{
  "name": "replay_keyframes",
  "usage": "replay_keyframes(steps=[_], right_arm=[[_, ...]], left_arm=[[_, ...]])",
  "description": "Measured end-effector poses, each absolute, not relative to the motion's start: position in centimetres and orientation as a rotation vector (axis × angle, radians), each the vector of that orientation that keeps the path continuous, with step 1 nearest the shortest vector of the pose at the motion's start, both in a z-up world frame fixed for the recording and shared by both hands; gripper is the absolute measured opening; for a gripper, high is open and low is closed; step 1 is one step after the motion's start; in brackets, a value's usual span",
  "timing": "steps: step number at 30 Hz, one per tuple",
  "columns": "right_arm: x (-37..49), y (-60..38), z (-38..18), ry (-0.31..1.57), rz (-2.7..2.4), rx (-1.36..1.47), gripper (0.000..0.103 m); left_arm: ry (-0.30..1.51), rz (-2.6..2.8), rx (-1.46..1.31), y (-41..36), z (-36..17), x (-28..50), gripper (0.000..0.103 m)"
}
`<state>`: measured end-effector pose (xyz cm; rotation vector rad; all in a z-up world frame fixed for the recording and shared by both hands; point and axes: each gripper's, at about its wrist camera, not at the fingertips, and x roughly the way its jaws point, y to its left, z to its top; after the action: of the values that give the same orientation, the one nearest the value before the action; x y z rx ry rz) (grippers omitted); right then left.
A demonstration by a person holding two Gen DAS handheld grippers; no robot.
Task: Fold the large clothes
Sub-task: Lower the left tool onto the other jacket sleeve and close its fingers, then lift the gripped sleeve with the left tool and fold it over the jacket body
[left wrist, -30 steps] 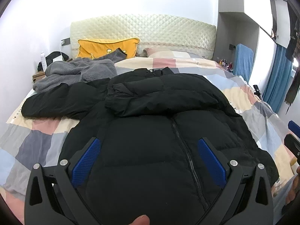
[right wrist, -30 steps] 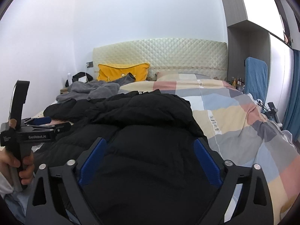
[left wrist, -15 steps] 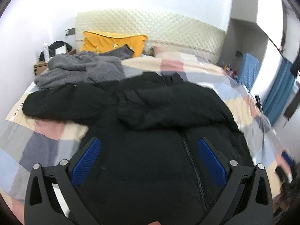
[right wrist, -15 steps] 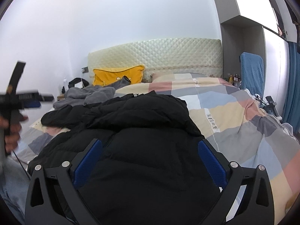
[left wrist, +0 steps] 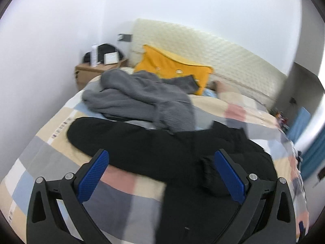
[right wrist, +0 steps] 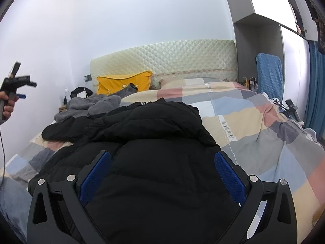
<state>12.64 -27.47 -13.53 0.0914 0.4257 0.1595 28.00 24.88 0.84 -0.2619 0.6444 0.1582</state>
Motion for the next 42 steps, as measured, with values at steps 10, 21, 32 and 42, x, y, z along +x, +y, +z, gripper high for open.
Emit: replay_keyframes(steps=[10, 21, 32, 42], right_arm=[[13.9, -26.7, -14.4, 0.468, 0.132, 0.097, 0.103], [16.7, -25.1, -16.0, 0.573, 0.089, 0.113, 0.103], [19.6, -23.6, -17.5, 0.652, 0.030, 0.094, 0.103], [20.6, -22.9, -18.0, 0.677, 0.026, 0.072, 0.103]], left_arm=[[0.779, 0.315, -0.563, 38.7, -9.9, 31.2, 0.103], [0.848, 0.297, -0.854, 46.8, -22.2, 34.2, 0.103], [0.695, 0.330, -1.015, 51.9, -28.1, 37.5, 0.102], [0.710, 0.413, -0.942, 52.7, -27.5, 43.5, 0.078]])
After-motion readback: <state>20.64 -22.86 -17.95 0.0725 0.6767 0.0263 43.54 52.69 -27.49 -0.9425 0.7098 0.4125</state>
